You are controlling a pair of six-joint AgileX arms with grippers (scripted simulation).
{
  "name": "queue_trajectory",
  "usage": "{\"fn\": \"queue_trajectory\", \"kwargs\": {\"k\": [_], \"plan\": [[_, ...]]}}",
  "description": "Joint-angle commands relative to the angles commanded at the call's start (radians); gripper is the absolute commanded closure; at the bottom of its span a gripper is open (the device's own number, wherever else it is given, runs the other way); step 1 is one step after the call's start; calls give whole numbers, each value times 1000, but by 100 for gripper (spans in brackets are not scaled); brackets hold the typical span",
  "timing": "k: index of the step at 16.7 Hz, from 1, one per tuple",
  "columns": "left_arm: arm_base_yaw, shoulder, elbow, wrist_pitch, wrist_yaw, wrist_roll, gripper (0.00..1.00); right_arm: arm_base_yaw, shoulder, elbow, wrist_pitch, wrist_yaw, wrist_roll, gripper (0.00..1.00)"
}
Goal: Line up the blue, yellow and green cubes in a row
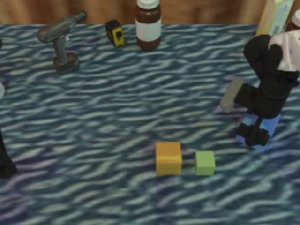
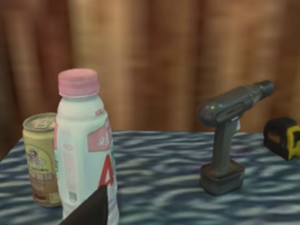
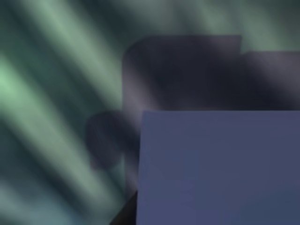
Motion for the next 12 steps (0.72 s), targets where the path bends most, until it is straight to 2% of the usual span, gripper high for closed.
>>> {"fn": "queue_trajectory", "kwargs": {"k": [7,12], "plan": [[0,0,0,0,0,0,0,8,-90,115,-212,-1,-3,100],[0,0,0,0,0,0,0,4,-101,126,-232,-1,0,100]]}}
